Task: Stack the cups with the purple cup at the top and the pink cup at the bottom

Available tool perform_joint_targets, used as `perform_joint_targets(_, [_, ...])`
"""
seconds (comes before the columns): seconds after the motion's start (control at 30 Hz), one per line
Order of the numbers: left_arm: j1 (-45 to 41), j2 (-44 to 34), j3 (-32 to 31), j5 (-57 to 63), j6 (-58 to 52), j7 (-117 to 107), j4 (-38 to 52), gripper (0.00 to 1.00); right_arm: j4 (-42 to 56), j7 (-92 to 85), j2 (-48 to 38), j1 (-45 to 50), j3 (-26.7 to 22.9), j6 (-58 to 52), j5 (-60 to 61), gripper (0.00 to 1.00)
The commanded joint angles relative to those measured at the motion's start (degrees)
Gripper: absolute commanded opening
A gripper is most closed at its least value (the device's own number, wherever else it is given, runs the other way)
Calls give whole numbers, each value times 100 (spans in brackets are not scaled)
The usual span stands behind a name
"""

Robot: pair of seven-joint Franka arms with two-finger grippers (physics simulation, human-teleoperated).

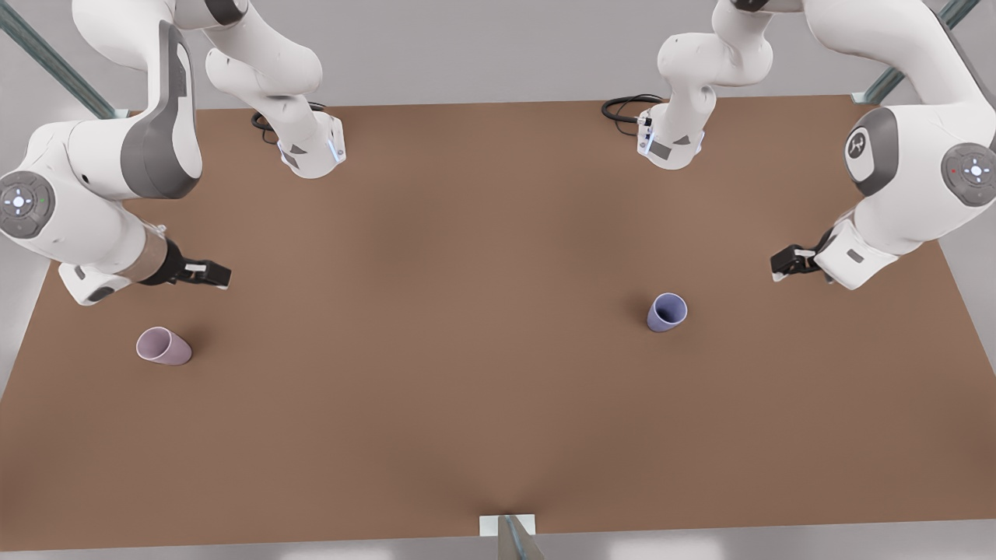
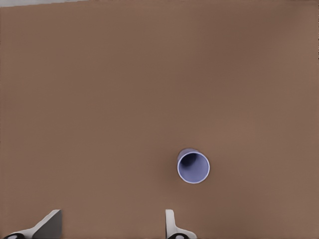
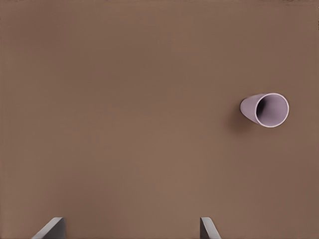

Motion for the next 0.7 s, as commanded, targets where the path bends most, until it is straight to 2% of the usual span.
perform_joint_targets(0.0, [-3,25,1,1,31,125,54,100,3,429,-6,0,1,229,3,100])
perform_joint_targets(0.13, [-3,61,19,-16,22,125,10,100,3,447,-15,44,1,229,-6,100])
perform_joint_targets(0.2, [-3,69,28,-25,31,117,-8,100,134,421,-6,35,-8,-184,-42,100])
perform_joint_targets(0.3, [-3,52,1,-25,22,108,19,100,126,316,564,-368,-166,-263,-50,100])
perform_joint_targets(0.33, [-3,17,1,-25,22,90,28,100,161,-317,767,-624,-175,-228,-164,100])
perform_joint_targets(0.47, [-3,8,-7,-34,-163,178,19,100,152,-1680,1373,-1459,-175,597,-595,100])
perform_joint_targets(0.53, [-3,8,1,-25,-171,169,28,100,161,-2365,1777,-1907,-175,1406,-552,100])
perform_joint_targets(0.6, [-3,-1,-8,-52,-163,187,36,100,240,-2436,2191,-2154,-175,2074,-551,100])
perform_joint_targets(0.67, [-3,-19,-16,-52,-163,178,80,100,372,-2462,2446,-2276,-175,2268,-560,100])
